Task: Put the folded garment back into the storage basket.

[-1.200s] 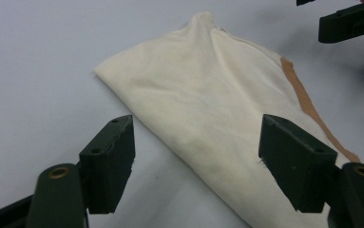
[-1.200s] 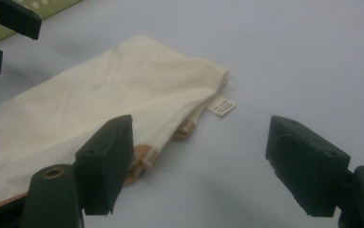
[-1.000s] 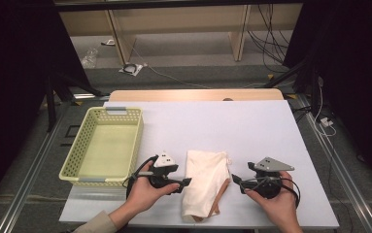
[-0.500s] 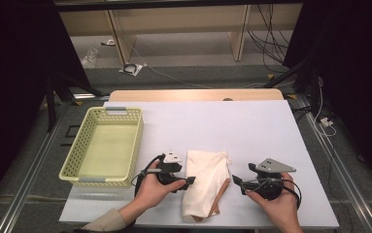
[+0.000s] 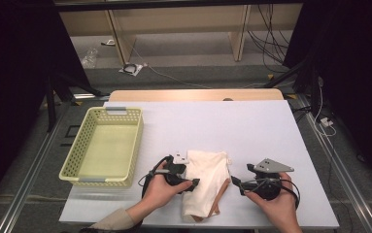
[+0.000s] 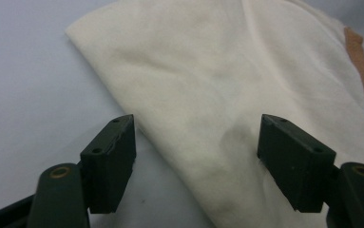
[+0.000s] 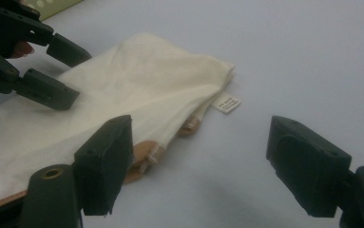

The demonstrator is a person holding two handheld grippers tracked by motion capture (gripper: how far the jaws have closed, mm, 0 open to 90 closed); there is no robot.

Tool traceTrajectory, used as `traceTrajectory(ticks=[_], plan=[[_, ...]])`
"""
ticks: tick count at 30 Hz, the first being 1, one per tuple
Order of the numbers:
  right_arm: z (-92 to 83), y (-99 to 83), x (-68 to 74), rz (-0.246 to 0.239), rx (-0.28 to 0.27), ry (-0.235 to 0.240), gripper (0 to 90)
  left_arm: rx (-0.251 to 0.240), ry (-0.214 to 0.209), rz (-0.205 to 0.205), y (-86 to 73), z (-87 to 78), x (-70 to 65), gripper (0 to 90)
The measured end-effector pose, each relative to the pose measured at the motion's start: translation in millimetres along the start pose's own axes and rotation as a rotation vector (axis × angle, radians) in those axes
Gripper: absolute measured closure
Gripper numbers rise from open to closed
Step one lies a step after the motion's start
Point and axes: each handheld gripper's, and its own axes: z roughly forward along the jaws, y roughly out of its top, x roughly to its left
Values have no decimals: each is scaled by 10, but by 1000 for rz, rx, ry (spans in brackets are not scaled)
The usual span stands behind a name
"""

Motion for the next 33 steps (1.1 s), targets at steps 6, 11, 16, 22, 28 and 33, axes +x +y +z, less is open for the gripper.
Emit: traceTrajectory(ticks=[6,11,16,22,28,33], plan=[[20,-1,13,-1,-5,6,248,11,57,26,12,21,-93,306],[21,-1,15,-7,5,7,248,15,49,21,23,12,-132,405],[24,-1,16,-7,8,8,247,17,43,24,26,6,-140,477],[26,-2,17,-9,10,9,249,9,23,16,18,-2,-144,602],[29,-1,21,-11,13,10,251,-18,0,5,-15,-1,-144,726],[22,-1,21,-13,15,8,251,-26,-31,-26,-23,1,-101,781]])
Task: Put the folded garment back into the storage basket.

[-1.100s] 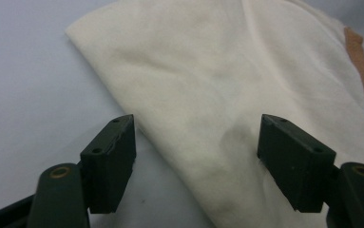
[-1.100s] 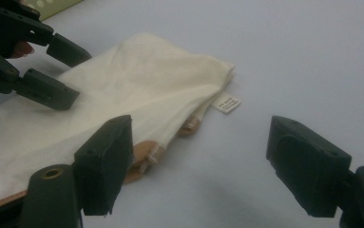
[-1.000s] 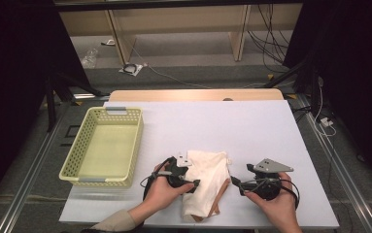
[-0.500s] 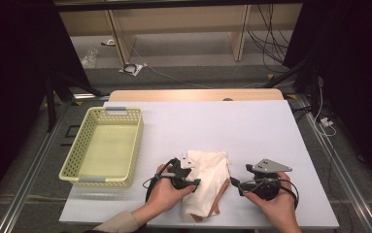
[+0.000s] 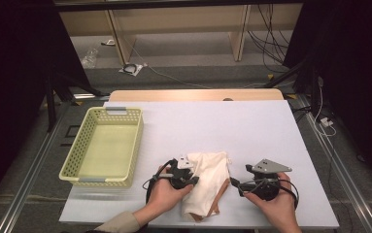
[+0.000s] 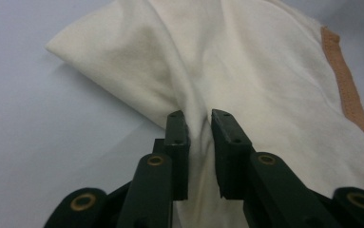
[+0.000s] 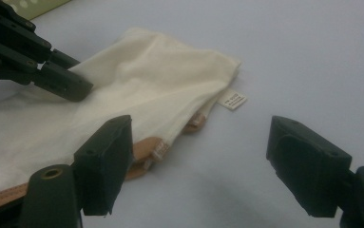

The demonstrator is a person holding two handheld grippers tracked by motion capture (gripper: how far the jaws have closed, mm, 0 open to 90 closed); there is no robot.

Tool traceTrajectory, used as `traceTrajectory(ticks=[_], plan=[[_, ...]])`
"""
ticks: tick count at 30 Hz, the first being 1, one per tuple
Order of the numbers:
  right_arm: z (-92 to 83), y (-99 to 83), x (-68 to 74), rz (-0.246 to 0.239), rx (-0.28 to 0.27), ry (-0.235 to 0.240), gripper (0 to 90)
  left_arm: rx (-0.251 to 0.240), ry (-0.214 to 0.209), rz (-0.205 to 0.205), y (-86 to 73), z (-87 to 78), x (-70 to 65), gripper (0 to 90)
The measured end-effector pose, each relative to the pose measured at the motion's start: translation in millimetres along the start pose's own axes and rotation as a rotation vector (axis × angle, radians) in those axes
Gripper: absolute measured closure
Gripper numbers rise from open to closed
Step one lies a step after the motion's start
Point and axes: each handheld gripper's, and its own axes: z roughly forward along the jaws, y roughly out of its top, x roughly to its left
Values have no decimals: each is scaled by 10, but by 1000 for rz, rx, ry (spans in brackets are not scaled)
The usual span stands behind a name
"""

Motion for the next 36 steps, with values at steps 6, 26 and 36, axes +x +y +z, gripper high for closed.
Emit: traceTrajectory(ticks=[6,26,36], plan=[[15,-4,2,0,-2,6,253,-14,-32,-30,-13,2,36,824],[13,-6,-2,1,-8,4,252,-56,-72,-17,48,-97,89,844],[13,-5,-5,3,-4,1,252,-108,-56,32,128,-217,81,844]])
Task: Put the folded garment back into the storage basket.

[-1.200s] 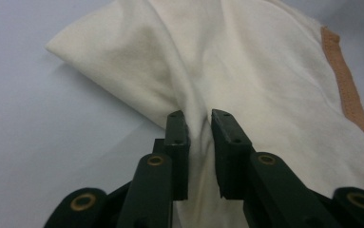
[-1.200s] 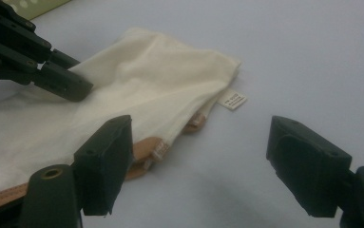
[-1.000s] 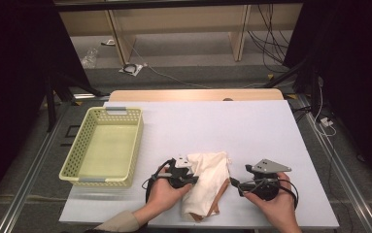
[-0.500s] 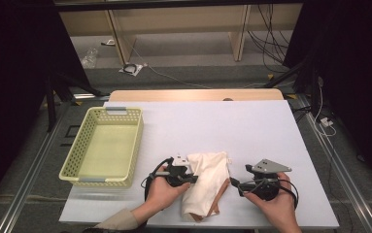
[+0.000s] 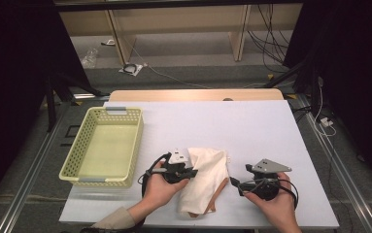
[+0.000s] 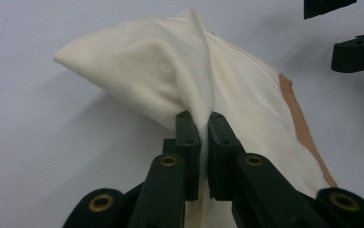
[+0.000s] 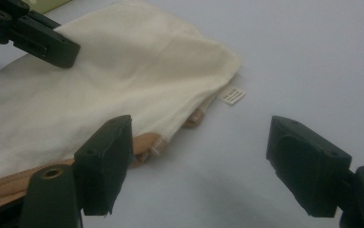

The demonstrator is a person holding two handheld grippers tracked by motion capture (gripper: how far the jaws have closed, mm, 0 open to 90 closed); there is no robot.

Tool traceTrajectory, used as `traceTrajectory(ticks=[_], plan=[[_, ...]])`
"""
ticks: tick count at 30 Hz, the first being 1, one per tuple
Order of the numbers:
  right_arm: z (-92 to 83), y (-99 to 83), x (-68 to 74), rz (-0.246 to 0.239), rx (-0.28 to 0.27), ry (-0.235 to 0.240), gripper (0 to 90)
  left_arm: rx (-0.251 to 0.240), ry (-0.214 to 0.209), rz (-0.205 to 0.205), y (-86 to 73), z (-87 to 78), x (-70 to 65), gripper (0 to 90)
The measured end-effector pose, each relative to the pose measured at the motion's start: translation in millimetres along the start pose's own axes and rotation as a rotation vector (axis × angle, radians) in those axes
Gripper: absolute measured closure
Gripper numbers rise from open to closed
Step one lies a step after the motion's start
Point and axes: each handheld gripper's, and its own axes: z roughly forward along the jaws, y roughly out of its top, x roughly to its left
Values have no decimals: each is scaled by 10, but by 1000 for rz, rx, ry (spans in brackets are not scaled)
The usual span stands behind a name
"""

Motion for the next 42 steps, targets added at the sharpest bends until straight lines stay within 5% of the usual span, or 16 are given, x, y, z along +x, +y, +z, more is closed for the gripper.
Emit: traceTrajectory(ticks=[28,32,42], plan=[[-14,6,-12,4,-30,-3,256,-65,34,99,140,-231,20,845],[-13,6,-11,4,-34,-2,256,-71,72,160,149,-253,22,845],[-13,5,-12,6,-31,-7,260,-91,67,142,189,-322,46,846]])
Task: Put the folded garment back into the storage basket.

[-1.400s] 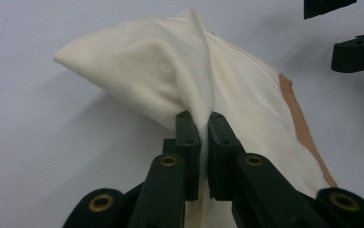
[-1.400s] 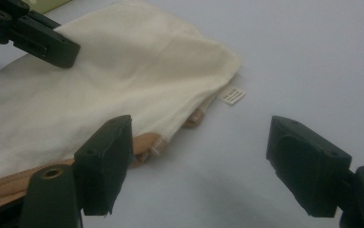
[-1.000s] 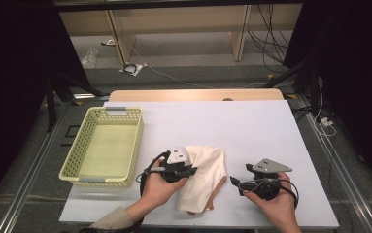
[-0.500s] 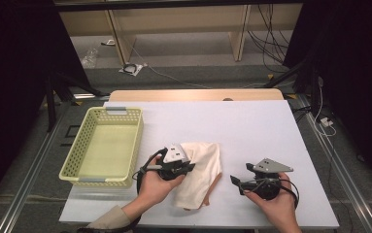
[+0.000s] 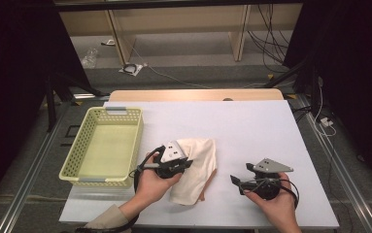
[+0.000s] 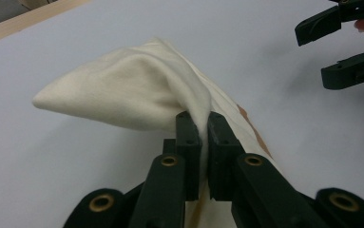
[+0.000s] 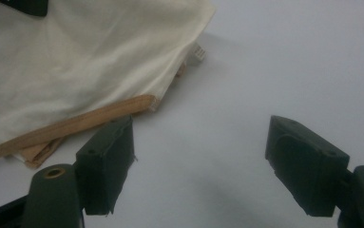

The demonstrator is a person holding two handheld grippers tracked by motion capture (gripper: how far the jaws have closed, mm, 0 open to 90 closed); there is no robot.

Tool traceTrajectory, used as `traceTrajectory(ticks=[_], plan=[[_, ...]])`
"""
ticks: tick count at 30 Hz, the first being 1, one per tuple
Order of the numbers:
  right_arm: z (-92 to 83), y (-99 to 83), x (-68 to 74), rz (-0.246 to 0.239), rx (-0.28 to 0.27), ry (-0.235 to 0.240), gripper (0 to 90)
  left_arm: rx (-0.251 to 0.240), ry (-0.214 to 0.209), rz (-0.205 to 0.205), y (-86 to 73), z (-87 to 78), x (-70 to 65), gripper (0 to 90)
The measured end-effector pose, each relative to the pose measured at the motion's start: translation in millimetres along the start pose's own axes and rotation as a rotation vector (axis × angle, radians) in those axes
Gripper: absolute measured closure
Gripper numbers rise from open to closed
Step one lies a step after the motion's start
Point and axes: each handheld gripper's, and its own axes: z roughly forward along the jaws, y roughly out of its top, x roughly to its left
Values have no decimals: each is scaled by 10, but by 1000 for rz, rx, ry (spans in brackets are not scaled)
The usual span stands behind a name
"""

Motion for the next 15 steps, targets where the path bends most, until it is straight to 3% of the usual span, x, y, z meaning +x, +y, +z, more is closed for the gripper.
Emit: traceTrajectory(ticks=[5,15], plan=[[2,1,-2,2,-2,1,262,-2,18,18,18,-25,34,845],[-1,4,-5,7,-10,2,261,-20,3,19,44,-65,70,845]])
